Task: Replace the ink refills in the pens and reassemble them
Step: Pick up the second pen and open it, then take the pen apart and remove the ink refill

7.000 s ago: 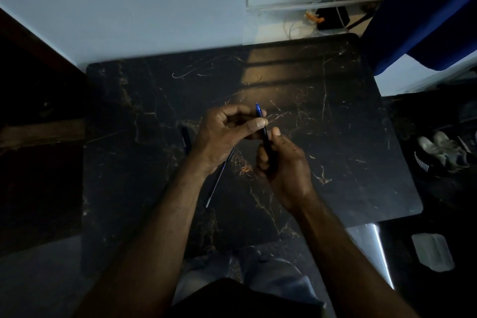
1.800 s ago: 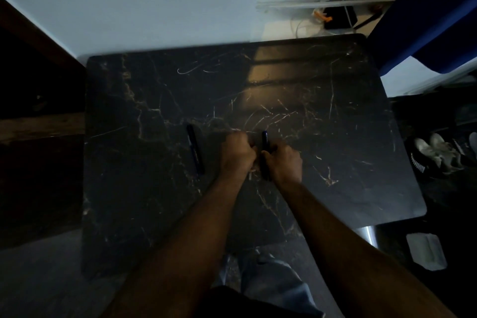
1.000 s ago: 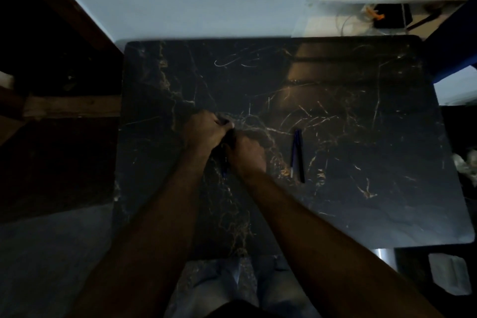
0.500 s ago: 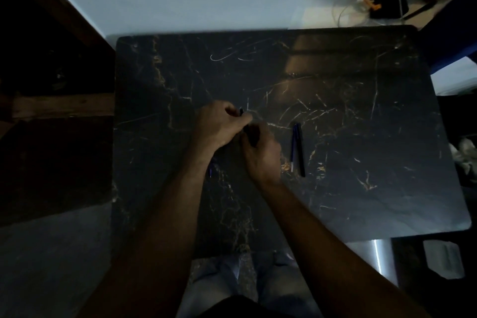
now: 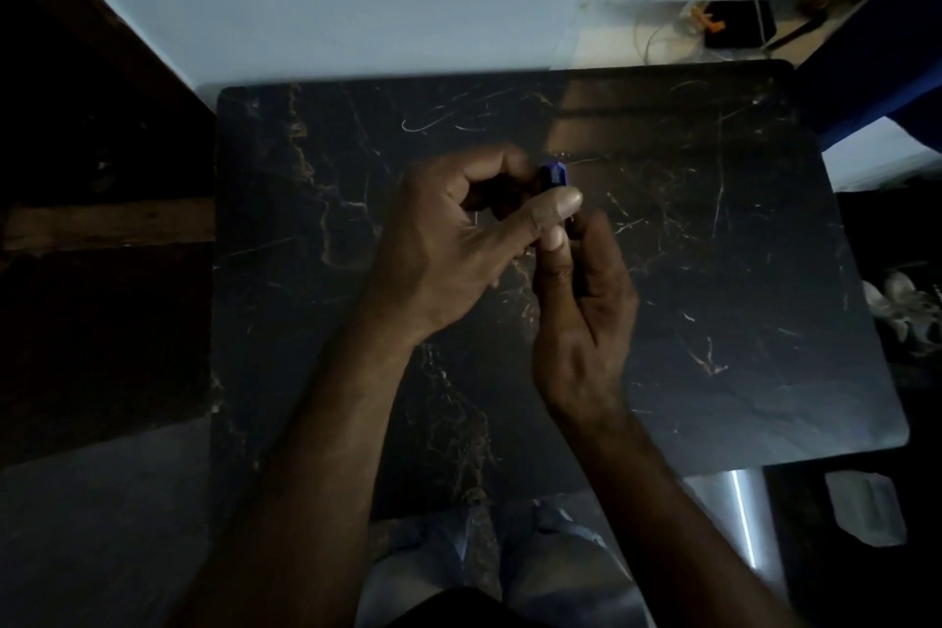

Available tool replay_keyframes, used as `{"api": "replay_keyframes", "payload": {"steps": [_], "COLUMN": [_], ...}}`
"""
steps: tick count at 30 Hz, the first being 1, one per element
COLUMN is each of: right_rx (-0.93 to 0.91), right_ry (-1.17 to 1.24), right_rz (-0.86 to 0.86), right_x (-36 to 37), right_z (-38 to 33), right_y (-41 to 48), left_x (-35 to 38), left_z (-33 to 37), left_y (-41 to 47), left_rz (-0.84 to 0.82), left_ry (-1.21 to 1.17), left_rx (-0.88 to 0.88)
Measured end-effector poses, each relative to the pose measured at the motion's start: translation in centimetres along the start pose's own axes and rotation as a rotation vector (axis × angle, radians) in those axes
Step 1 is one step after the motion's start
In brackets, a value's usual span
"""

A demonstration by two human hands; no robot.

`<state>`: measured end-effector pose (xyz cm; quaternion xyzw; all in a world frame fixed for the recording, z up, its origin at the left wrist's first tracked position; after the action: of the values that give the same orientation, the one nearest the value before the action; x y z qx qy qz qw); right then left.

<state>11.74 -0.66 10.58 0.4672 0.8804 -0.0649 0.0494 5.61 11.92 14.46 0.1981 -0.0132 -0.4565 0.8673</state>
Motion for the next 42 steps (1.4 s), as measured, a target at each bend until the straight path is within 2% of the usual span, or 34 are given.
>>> {"api": "replay_keyframes", "payload": {"steps": [2,3,5,6,7,9,11,13,16,23,24,26,28,30,31,34,38,42], "right_rx": [-0.075,-0.077,-0.011,0.034,0.085,0.179,0.216,0.246,0.281,0.268,0.283,0.361,0.503,0.594,0.598,0.572,0.548,0.575], "right_ry": [0.042,0.07,0.142,0.191,0.248,0.358,0.431,0.455,0.446,0.424,0.425,0.443,0.474,0.478,0.477,0.541,0.663,0.626], "right_rz": [-0.043,-0.072,-0.136,-0.172,-0.212,-0.286,-0.347,-0.382,-0.407,-0.454,-0.462,-0.484,-0.529,-0.583,-0.605,-0.675,-0.733,-0.607], "right_x": [0.1,0.2,0.5,0.6,0.7,0.9,1.0,1.0,0.6,0.5,0.4,0.3,0.3,0.3,0.2,0.3,0.6,0.7], "right_z": [-2.3,-3.1,-3.7,-3.5,-3.2,-3.0,-3.3,-3.2,-2.5,-1.9,-1.7,-0.8,0.4,1.1,1.0,-0.4,-2.6,-1.8], "right_y": [-0.2,-0.3,-1.1,-1.6,-2.1,-2.8,-3.0,-2.9,-3.4,-3.8,-3.7,-3.5,-3.3,-3.3,-3.3,-3.2,-3.1,-2.9], "left_x": [-0.7,-1.8,-5.3,-6.9,-7.9,-7.5,-3.9,-1.2,-1.0,-0.4,-0.5,-1.0,-1.1,0.2,0.9,2.1,1.4,1.0], "left_z": [2.4,3.2,3.3,2.7,1.5,-2.7,-8.7,-14.1,-19.0,-21.3,-20.8,-18.6,-15.1,-9.7,-6.9,-1.1,0.8,0.2], "left_y": [0.1,0.1,0.4,0.5,0.4,-1.2,-5.0,-9.2,-11.7,-11.0,-10.9,-10.2,-8.5,-6.0,-4.8,-2.3,-0.2,0.3], "left_rz": [0.091,0.194,0.406,0.455,0.469,0.36,0.069,-0.115,-0.171,-0.24,-0.207,-0.03,0.169,0.096,0.0,-0.186,-0.207,-0.192], "left_ry": [-0.065,-0.159,-0.414,-0.464,-0.403,-0.05,0.262,0.447,0.714,0.852,0.819,0.57,0.085,-0.37,-0.484,-0.528,-0.485,-0.343], "left_rx": [0.086,0.109,0.1,0.079,0.032,-0.173,-0.443,-0.629,-0.698,-0.757,-0.761,-0.733,-0.626,-0.448,-0.369,-0.189,-0.111,-0.107]}}
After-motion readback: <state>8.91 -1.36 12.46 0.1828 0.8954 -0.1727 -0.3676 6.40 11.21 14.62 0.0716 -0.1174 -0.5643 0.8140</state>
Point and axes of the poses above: each hand's wrist, its own y-axis towards the middle knuckle, its own x-axis out of the palm, z = x × y, the point moved 8 cm from there along y, towards the middle knuckle, and after that the axes turned 12 degrees about x, right-handed, at the moved point
